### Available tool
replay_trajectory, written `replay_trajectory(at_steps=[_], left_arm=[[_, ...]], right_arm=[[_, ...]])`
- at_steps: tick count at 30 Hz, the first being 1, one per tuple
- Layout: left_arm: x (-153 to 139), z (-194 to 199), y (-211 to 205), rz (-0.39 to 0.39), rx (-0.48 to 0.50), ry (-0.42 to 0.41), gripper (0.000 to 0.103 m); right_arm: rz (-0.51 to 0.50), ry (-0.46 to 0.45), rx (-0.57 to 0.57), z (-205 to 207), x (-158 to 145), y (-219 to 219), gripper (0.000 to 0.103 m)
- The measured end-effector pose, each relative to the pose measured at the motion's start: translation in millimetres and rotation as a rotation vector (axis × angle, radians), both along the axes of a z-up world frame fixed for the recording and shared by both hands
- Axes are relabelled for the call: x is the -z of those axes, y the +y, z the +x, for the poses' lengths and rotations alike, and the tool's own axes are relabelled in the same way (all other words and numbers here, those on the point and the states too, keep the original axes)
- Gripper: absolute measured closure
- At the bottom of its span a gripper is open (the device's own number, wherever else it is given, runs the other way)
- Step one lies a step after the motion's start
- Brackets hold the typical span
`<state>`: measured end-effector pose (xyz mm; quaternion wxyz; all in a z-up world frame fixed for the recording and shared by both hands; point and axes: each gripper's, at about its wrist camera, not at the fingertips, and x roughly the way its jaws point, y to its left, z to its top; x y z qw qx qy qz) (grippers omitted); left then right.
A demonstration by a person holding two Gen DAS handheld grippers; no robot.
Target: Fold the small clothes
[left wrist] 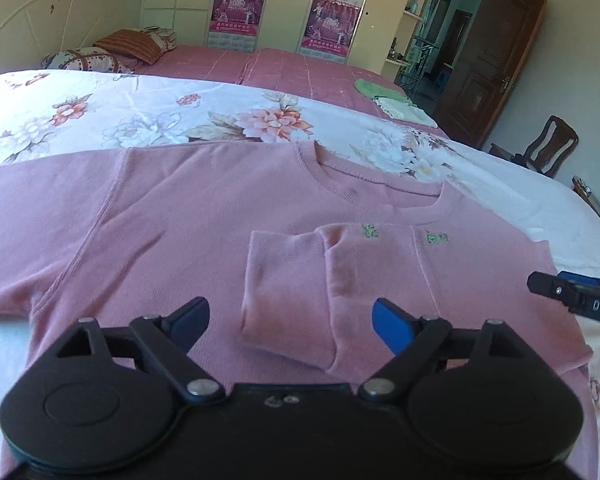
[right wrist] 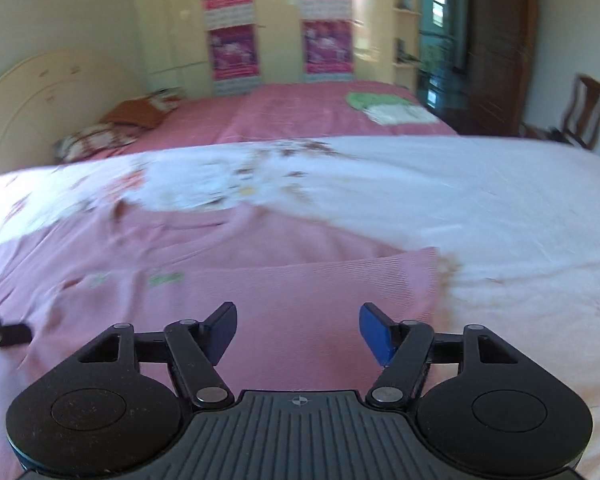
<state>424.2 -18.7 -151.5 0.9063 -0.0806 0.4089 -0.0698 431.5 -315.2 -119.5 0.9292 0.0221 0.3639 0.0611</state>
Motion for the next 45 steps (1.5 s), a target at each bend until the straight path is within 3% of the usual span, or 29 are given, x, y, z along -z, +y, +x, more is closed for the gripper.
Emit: replay_trajectory(at_steps=[11,20,32,40,44,45], left_arm=[[-30,-74,119,-0.016,-0.279,0.013,0.014],[-28,-100,243,-0.073,-0.482,0.015,0.016],[-3,-72,382,-0.213,-0.628,0.027,0.026],[8,-42,417,-0.251,-0.63,-0.023,0.027],[12,-34,422,-0.254,-0.641,-0.066,0.043],[13,-33,423,-0.255,-0.647,-0.074,0.051]], right_arm=[[0.131,-0.02,-0.206,-45,-9,108,0.037],[0.119,-0.046,-0.232,-63,-16,177,0.037],[0.073,0.001,-0.166,-60,-6,258,0.037],[0.043,0.005,-0.108,-42,-1,280,0.037],[0.038,0.015,-0.096,-32,5,289,0.037],[0.036,0.02,-0.094,-29,7,291,0.037]])
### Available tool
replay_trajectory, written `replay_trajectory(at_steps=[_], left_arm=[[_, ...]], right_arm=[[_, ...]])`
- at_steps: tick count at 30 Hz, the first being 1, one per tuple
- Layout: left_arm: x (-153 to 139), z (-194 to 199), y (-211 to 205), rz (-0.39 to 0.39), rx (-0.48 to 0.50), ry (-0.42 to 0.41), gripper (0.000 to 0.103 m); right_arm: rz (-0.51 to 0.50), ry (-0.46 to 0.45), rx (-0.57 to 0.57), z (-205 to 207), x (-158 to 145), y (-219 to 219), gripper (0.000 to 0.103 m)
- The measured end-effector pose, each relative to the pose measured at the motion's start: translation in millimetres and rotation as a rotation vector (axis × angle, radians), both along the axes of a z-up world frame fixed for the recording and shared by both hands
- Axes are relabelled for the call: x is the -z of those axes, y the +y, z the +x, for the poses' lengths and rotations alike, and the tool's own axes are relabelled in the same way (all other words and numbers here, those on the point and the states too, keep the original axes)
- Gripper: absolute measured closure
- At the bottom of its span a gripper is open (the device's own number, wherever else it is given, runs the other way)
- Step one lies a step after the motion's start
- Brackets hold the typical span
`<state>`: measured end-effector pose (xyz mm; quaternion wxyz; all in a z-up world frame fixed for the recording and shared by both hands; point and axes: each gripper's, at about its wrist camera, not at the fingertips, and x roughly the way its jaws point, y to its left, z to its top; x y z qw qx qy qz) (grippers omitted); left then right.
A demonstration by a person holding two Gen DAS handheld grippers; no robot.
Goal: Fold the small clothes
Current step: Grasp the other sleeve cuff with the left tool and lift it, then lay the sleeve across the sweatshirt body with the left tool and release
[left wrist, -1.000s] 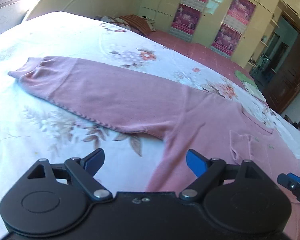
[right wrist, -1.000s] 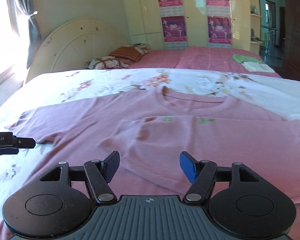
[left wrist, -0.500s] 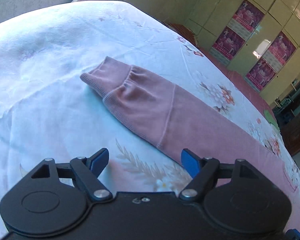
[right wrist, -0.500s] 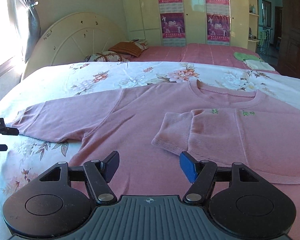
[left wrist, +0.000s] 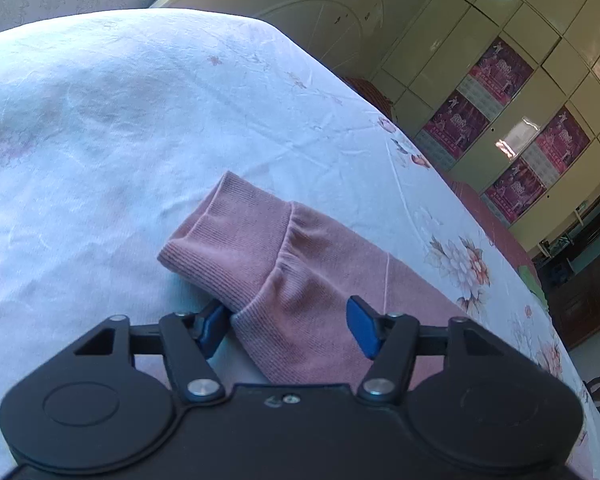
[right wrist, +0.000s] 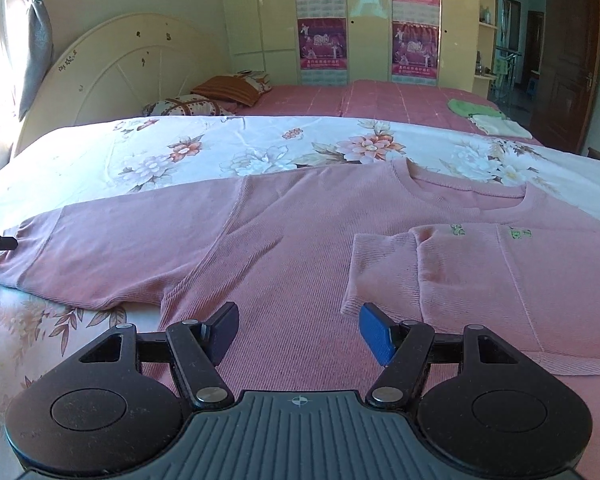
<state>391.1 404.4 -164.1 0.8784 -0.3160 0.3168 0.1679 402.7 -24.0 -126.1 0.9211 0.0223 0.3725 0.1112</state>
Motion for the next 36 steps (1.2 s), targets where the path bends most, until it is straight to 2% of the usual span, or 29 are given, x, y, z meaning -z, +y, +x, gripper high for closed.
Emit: replay_trajectory(at_steps=[1,2,3,4,6,12,15,16,17,18,19,21,24,26,30,32,36], left_arm=[[1,0,1,0.0,-0.007,-0.007,0.062],[3,0,2,0.001,-0.015,-0.013,0.068],[4,0,3,-0.002,-0.022,-0.016,0.079],[5,-2,4,-0.007,-0.033,-0.02,0.084],[4,-5,5,-0.016,-0.037,-0.037,0.089],[-34,-10,-19,0.049,0.053,-0.146,0.092],[-60,-6,-43,0.058,0.132,-0.204,0.092],[-69,-4,-54,0.067,0.163,-0.222,0.092],[-77,-1,-66,0.077,0.199,-0.238,0.092],[-85,2,-78,0.082,0.239,-0.252,0.092],[-94,6,-93,0.087,0.283,-0.266,0.092],[-107,13,-126,0.104,0.369,-0.29,0.092],[-119,21,-180,0.096,0.496,-0.319,0.092],[-119,27,-221,0.078,0.579,-0.328,0.092],[-97,35,-301,0.043,0.729,-0.314,0.092],[-81,41,-341,0.025,0.795,-0.285,0.092],[-40,52,-403,0.04,0.887,-0.2,0.092]], right_arm=[[-0.001,0.005,0.001,3,2,2,0.037],[-0.001,0.01,0.002,5,5,4,0.037],[-0.002,0.014,0.003,7,7,5,0.037],[-0.004,0.018,0.003,9,9,6,0.037],[-0.013,0.02,0.003,13,12,7,0.037],[-0.048,-0.01,-0.031,17,13,18,0.037],[-0.046,0.016,-0.059,21,25,25,0.037],[-0.057,0.032,-0.075,22,32,29,0.037],[-0.111,0.043,-0.098,23,40,35,0.037],[-0.145,0.005,-0.115,20,41,39,0.037],[-0.151,0.006,-0.119,20,41,40,0.037],[-0.061,0.026,-0.106,22,33,27,0.037],[0.062,-0.003,-0.036,16,14,-5,0.037],[0.106,-0.033,0.0,10,-1,-31,0.037],[0.09,-0.059,0.07,1,-19,-86,0.037],[0.077,-0.054,0.111,-3,-20,-115,0.037],[0.074,-0.019,0.174,-11,-15,-165,0.037]])
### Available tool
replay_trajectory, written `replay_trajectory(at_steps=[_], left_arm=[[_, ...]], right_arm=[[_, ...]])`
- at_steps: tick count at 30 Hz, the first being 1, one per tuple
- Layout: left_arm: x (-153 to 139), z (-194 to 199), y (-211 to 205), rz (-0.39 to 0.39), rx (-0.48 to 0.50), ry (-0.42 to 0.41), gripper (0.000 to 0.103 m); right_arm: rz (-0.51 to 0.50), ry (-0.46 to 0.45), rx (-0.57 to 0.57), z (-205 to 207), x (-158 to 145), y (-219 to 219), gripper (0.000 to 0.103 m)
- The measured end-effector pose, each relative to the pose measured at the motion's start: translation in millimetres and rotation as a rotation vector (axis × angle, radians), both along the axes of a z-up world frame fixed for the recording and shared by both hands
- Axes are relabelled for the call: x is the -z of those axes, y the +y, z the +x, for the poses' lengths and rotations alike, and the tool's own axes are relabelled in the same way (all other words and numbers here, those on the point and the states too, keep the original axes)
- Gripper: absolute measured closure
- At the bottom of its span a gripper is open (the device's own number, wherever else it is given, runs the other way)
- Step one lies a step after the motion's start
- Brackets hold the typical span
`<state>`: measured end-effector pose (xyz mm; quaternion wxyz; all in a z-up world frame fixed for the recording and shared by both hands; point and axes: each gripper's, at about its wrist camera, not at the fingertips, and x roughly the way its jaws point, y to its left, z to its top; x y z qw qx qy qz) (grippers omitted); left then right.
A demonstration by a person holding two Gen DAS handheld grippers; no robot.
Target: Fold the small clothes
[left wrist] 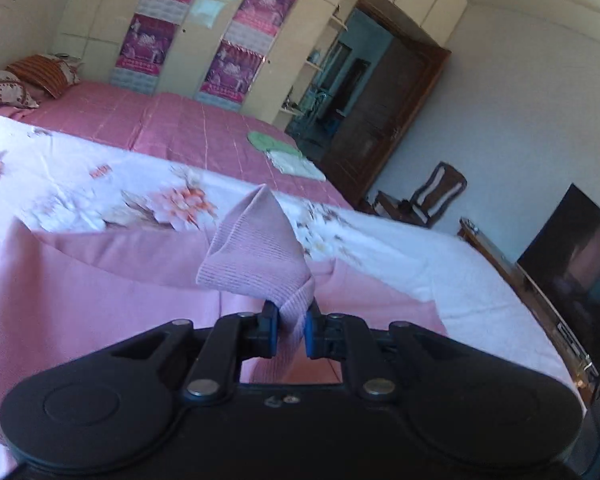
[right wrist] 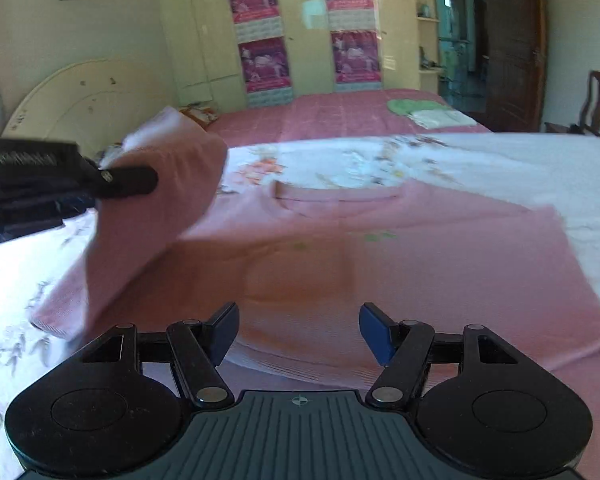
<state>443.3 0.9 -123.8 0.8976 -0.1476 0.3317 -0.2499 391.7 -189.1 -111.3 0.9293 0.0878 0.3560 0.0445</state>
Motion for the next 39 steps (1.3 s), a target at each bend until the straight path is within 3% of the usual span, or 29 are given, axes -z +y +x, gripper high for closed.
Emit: replay_trajectory(at_steps=[2,5,6,9,10,17,21,24,29,33,34,35,36,39], left_arm=[[19,3,-24,0.038,0.03,0.048,0.091],[36,8,-44,0.104,0.066,0.11,0.077],[39,5,-48,0.116,0.074,0.115,0.07],[36,-1,-48,0.124,0.055,0.108,0.034],[33,-3,-44,0.117,0.044,0.091,0.031],[4,-25,-6,0.162,-0.079,0.04,0.028],[6,-28,38,0.213,-0.18,0.062,0.028],[11,-29,73,0.223,-0.272,0.085,0.028],[28,-28,110,0.215,-0.354,0.143,0.029],[38,-28,116,0.191,-0.349,0.165,0.029],[38,-28,116,0.196,-0.344,0.161,0.028],[39,-29,115,0.201,-0.338,0.158,0.028],[39,-29,114,0.2,-0.335,0.158,0.028],[37,-28,115,0.194,-0.333,0.155,0.026]], right_arm=[[0.004,0.012,0.02,-4,3,-18,0.037],[0.01,0.02,0.027,-9,6,-37,0.037],[0.014,0.023,0.026,-10,7,-40,0.037],[0.029,0.023,0.018,-16,8,-47,0.037],[0.033,0.023,0.014,-15,8,-48,0.037],[0.132,0.038,-0.022,-12,5,-48,0.037],[0.176,0.066,-0.055,-5,6,-35,0.037],[0.143,0.102,-0.03,4,14,-27,0.037],[0.349,0.179,0.036,23,30,-39,0.037],[0.389,0.15,0.05,29,21,-30,0.038],[0.382,0.144,0.047,30,19,-27,0.063],[0.373,0.154,0.034,34,19,-22,0.079],[0.365,0.164,0.037,36,20,-18,0.086],[0.32,0.146,0.034,39,18,-11,0.086]])
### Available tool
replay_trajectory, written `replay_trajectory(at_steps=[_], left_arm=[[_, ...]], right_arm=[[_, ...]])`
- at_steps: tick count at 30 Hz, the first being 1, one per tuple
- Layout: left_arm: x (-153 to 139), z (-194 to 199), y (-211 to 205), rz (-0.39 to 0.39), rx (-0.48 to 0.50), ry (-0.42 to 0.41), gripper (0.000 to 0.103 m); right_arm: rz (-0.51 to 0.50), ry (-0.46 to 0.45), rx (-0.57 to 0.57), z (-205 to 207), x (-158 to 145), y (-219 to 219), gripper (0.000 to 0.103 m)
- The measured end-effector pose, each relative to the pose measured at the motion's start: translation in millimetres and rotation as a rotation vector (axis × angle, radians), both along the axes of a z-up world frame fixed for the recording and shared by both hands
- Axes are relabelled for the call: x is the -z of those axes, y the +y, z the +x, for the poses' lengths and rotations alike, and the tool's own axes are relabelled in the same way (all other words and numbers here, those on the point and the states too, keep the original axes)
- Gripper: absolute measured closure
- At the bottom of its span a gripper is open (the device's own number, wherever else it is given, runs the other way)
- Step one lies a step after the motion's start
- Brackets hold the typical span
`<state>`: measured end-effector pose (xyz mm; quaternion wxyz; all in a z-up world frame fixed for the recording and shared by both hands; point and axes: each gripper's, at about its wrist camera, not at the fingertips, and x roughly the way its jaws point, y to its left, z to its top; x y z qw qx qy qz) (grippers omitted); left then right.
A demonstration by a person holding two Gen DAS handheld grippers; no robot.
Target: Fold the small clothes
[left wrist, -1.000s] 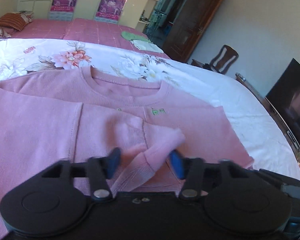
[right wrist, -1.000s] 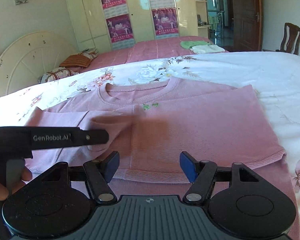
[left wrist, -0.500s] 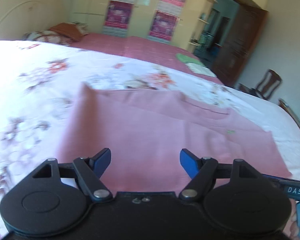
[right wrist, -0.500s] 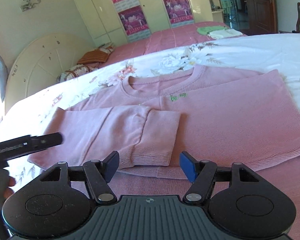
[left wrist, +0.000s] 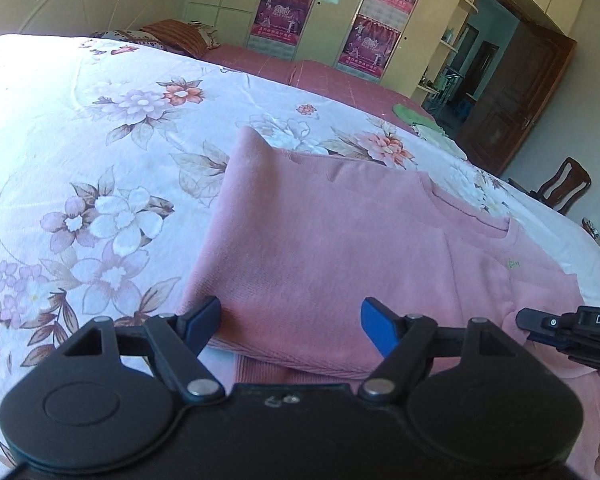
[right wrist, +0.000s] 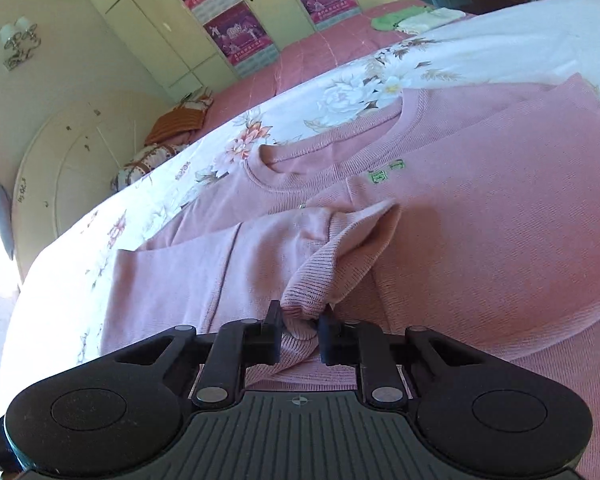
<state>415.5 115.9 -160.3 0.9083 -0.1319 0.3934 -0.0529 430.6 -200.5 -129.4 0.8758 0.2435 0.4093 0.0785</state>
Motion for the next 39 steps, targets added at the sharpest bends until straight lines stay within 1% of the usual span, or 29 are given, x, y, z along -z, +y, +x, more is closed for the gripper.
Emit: replay_trajectory(at_steps=[2,4,6,7,9,11,13,16,17,19,20,21,22,23,24,25,26,27,28,29,30,31,33,36,37,38,39], left_arm=[[-3,0,-1,0.019,0.009,-0.013,0.026],[-6,0,-4,0.04,0.019,-0.03,0.023],[-7,0,-6,0.044,0.017,-0.032,0.022],[-6,1,-7,0.038,0.013,-0.028,0.022],[-6,1,-11,0.024,0.015,-0.023,0.022],[-5,0,-17,0.034,0.015,-0.021,0.021],[-5,-3,-20,0.029,0.012,-0.025,0.02],[-3,-4,-23,0.041,0.019,-0.018,0.019],[-1,-4,-23,0.049,0.022,-0.006,0.019],[4,-2,-21,0.055,0.013,0.021,0.02],[7,-2,-19,0.052,0.008,0.031,0.02],[10,-2,-17,0.045,0.005,0.042,0.023],[13,-3,-16,0.04,0.006,0.041,0.024],[14,-4,-15,0.041,0.009,0.029,0.026],[13,-5,-14,0.045,0.009,0.025,0.03],[13,-5,-14,0.042,0.009,0.024,0.031],[13,-4,-12,0.031,0.007,0.026,0.031],[12,-4,-10,0.022,0.005,0.027,0.033],[12,-5,-9,0.015,0.001,0.026,0.039],[12,-6,-7,0.01,-0.002,0.019,0.045],[12,-6,-5,0.003,-0.006,0.013,0.062],[14,-7,-2,-0.01,-0.013,0.014,0.076],[15,-8,3,-0.025,-0.023,0.009,0.083],[15,-13,7,-0.027,-0.023,-0.015,0.086],[14,-14,9,-0.031,-0.033,-0.021,0.086],[13,-16,12,-0.039,-0.05,-0.032,0.086],[12,-18,14,-0.038,-0.06,-0.04,0.086]], right_arm=[[-0.049,-0.059,-0.004,-3,-11,0,0.09],[-0.124,-0.138,-0.016,-6,-30,-2,0.091],[-0.192,-0.198,-0.028,-9,-46,-7,0.092],[-0.235,-0.224,-0.032,-11,-52,-9,0.099],[-0.286,-0.268,-0.039,-18,-62,-17,0.099],[-0.333,-0.282,-0.034,-26,-64,-25,0.099],[-0.35,-0.247,-0.023,-30,-56,-36,0.099],[-0.356,-0.14,0.014,-31,-26,-55,0.099],[-0.374,-0.116,0.032,-31,-16,-60,0.099],[-0.417,-0.096,0.06,-35,-4,-65,0.099],[-0.399,-0.081,0.074,-36,0,-71,0.099],[-0.38,-0.077,0.078,-37,1,-74,0.099],[-0.366,-0.078,0.068,-38,2,-74,0.099],[-0.341,-0.058,0.043,-36,3,-73,0.099],[-0.324,-0.043,0.037,-34,3,-73,0.099],[-0.314,-0.034,0.042,-33,2,-74,0.098],[-0.289,-0.035,0.049,-33,0,-77,0.096],[-0.255,-0.038,0.064,-33,0,-82,0.084],[-0.218,-0.037,0.079,-33,-1,-86,0.062],[-0.192,-0.034,0.094,-33,-1,-90,0.051],[-0.175,-0.034,0.108,-32,-3,-92,0.045],[-0.17,-0.031,0.109,-31,-3,-93,0.045],[-0.17,-0.025,0.101,-28,-3,-93,0.045],[-0.185,-0.021,0.105,-26,0,-88,0.046],[-0.182,-0.023,0.107,-26,0,-87,0.061],[-0.18,-0.023,0.102,-26,0,-85,0.073],[-0.182,-0.021,0.095,-26,0,-83,0.09]])
